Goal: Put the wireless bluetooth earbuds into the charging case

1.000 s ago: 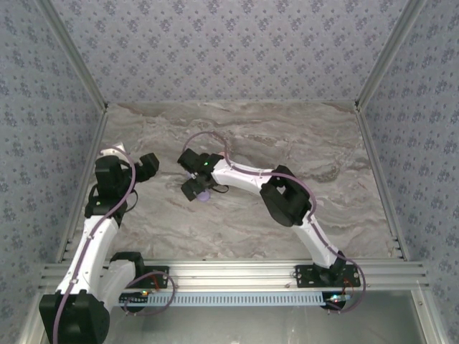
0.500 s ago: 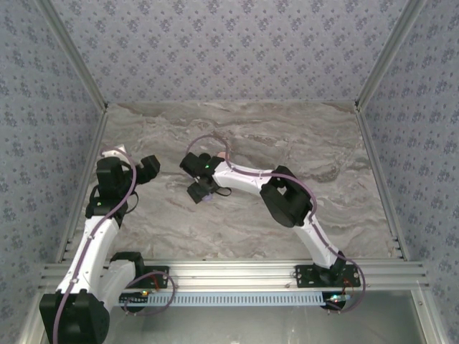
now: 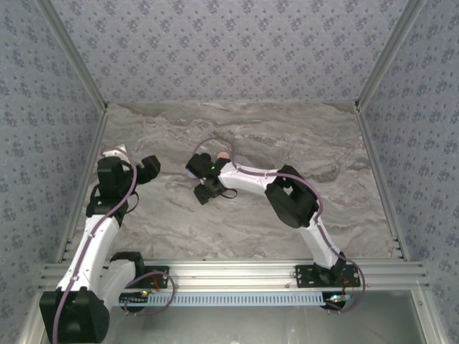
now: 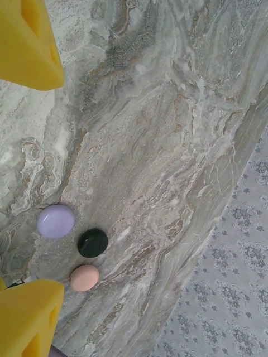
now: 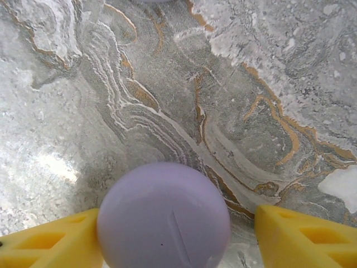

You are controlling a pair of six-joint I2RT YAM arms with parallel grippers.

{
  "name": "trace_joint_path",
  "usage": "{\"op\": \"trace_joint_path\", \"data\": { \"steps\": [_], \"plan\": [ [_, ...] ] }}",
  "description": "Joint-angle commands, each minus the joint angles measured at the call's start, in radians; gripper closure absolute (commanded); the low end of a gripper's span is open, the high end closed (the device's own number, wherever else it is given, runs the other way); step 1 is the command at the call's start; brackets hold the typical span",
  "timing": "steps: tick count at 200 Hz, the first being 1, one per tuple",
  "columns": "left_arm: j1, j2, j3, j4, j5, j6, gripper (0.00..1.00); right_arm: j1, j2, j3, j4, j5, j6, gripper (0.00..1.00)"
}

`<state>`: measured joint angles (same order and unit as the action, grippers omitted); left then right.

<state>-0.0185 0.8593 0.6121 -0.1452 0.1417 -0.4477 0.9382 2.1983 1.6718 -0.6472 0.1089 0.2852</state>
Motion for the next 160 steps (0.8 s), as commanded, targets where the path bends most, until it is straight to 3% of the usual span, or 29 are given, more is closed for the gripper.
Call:
{"op": "trace_joint_path", "data": {
  "steps": [1, 50, 74, 121, 160],
  "plan": [
    [0.006, 0.000, -0.005, 0.021, 0.016, -0.011, 0.13, -0.014, -0.002, -0.027, -0.007, -0.029, -0.020, 0.36],
    [0.007, 0.028, 0.005, 0.045, 0.098, -0.006, 0.13, -0.033, -0.072, -0.095, 0.088, -0.051, -0.070, 0.48],
    [0.006, 0.055, 0.011, 0.080, 0.170, -0.018, 0.14, -0.047, -0.160, -0.163, 0.155, -0.032, -0.099, 0.49],
    [-0.019, 0.148, 0.057, 0.162, 0.402, -0.067, 0.18, -0.090, -0.471, -0.394, 0.349, -0.010, -0.197, 0.50],
    [-0.151, 0.230, 0.173, 0.156, 0.502, -0.060, 0.19, -0.127, -0.781, -0.653, 0.597, -0.019, -0.341, 0.52]
  ]
}}
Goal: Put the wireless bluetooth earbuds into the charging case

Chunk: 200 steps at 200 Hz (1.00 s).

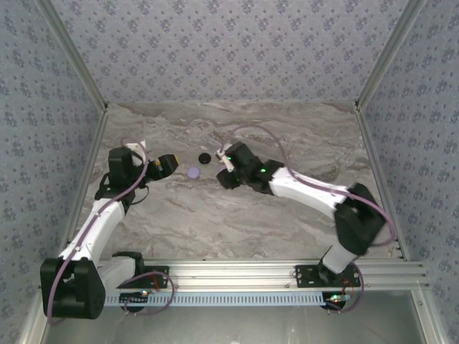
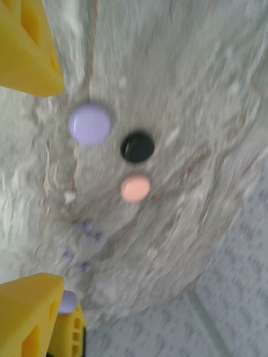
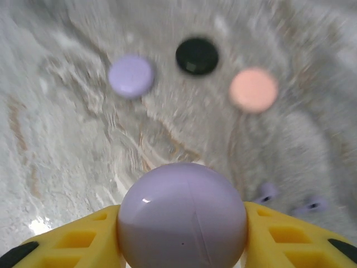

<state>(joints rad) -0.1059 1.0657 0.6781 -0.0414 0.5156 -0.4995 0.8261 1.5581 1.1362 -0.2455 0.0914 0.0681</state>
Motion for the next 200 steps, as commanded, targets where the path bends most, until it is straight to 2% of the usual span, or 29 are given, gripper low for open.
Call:
{"op": "trace_joint_path", "data": {
  "steps": [1, 37, 73, 155, 177, 200],
  "plan": [
    [-0.067, 0.025, 0.109, 0.055, 0.130, -0.008, 0.19, -0.016, -0.145, -0.121, 0.204, -0.004, -0.130, 0.52],
    [-0.203, 0.091, 0.194, 0.119, 0.172, -0.035, 0.19, -0.035, -0.367, -0.287, 0.374, -0.057, -0.308, 0.52],
    [-0.325, 0.160, 0.274, 0.162, 0.203, -0.039, 0.19, -0.042, -0.462, -0.309, 0.359, -0.053, -0.390, 0.52],
    [-0.464, 0.279, 0.360, 0.223, 0.280, -0.049, 0.20, -0.035, -0.493, -0.311, 0.330, -0.013, -0.484, 0.52],
    [-0.483, 0.304, 0.375, 0.224, 0.301, -0.045, 0.26, -0.035, -0.490, -0.309, 0.330, -0.006, -0.487, 0.52],
    [-0.500, 0.332, 0.388, 0.229, 0.325, -0.042, 0.36, -0.035, -0.488, -0.308, 0.331, -0.006, -0.488, 0.52]
  ]
}}
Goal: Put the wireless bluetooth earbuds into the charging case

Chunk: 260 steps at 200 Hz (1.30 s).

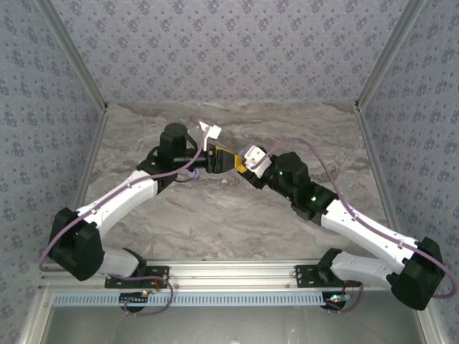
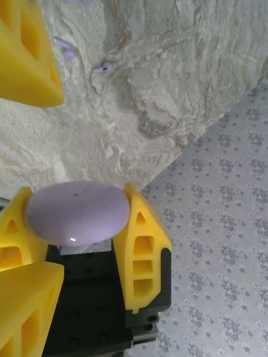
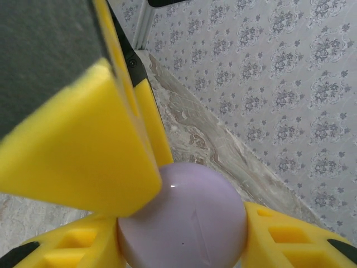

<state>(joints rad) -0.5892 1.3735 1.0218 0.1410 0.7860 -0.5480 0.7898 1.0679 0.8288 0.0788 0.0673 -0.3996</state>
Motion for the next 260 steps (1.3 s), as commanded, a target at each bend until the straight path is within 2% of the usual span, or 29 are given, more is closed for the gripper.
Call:
{"op": "trace_joint_path", "data": {
  "steps": [1, 66, 87, 105, 127, 151, 184, 205, 228, 260],
  "plan": [
    [-0.017, 0.026, 0.044, 0.048, 0.055, 0.005, 0.37, 0.001, 0.002, 0.000, 0.007, 0.018, -0.020, 0.51],
    [-0.041, 0.082, 0.074, 0.059, 0.090, 0.003, 0.72, -0.001, 0.008, 0.010, -0.014, 0.030, -0.028, 0.50],
    [-0.041, 0.079, 0.075, 0.051, 0.090, 0.012, 0.77, -0.014, 0.007, 0.022, -0.050, 0.025, -0.017, 0.47],
    [-0.041, 0.072, 0.076, 0.045, 0.081, 0.025, 0.80, -0.033, -0.005, 0.029, -0.090, -0.004, 0.002, 0.37],
    [-0.041, 0.056, 0.067, 0.050, 0.055, 0.053, 0.82, -0.074, -0.041, 0.029, -0.147, -0.096, 0.031, 0.20],
    [-0.042, 0.028, 0.049, 0.062, 0.013, 0.118, 0.87, -0.151, -0.102, 0.023, -0.226, -0.283, 0.071, 0.07],
    [-0.060, -0.019, 0.016, 0.063, -0.008, 0.296, 0.93, -0.340, -0.139, 0.050, -0.351, -0.742, 0.098, 0.03],
    [-0.085, -0.048, 0.006, 0.033, -0.010, 0.435, 0.98, -0.419, -0.097, 0.131, -0.476, -0.930, 0.062, 0.05],
    [-0.104, -0.063, -0.008, 0.019, -0.006, 0.534, 1.00, -0.439, -0.044, 0.211, -0.549, -0.981, 0.028, 0.10],
    [-0.109, -0.089, -0.048, 0.072, -0.014, 0.573, 1.00, -0.410, -0.038, 0.226, -0.500, -0.876, 0.036, 0.15]
  ]
}}
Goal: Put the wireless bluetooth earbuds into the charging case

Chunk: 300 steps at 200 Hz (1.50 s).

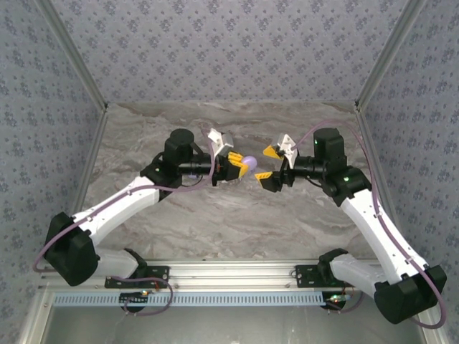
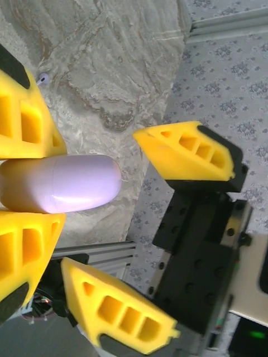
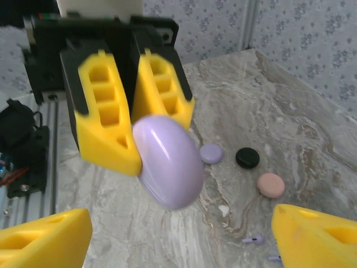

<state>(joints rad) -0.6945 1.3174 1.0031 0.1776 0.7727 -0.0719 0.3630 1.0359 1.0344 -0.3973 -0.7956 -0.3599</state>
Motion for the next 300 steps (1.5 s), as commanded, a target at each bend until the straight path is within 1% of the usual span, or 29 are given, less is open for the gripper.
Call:
{"op": "trace_joint_path", "data": {
  "steps": [1, 26, 88, 121, 175, 266, 300],
  "plan": [
    [-0.004, -0.034, -0.031, 0.037, -0.001, 0.097, 1.00, 0.018, -0.008, 0.019, -0.019, -0.011, -0.002, 0.15],
    [-0.005, -0.056, -0.051, 0.055, -0.005, 0.106, 1.00, 0.031, -0.031, -0.014, 0.065, 0.054, 0.032, 0.15],
    [-0.007, -0.064, -0.060, 0.060, 0.013, 0.107, 1.00, 0.079, 0.031, 0.032, 0.059, 0.124, 0.018, 0.16],
    [-0.008, -0.066, -0.060, 0.056, 0.017, 0.108, 1.00, 0.087, 0.054, 0.043, 0.069, 0.154, 0.028, 0.16],
    [-0.008, -0.073, -0.060, 0.018, 0.014, 0.135, 1.00, 0.081, 0.087, 0.076, 0.061, 0.179, 0.032, 0.25],
    [-0.008, -0.071, -0.061, -0.005, 0.005, 0.151, 1.00, 0.058, 0.110, 0.124, 0.047, 0.192, 0.035, 0.25],
    [-0.008, -0.069, -0.064, -0.006, 0.000, 0.152, 1.00, 0.050, 0.108, 0.130, 0.041, 0.168, 0.039, 0.25]
  ]
}}
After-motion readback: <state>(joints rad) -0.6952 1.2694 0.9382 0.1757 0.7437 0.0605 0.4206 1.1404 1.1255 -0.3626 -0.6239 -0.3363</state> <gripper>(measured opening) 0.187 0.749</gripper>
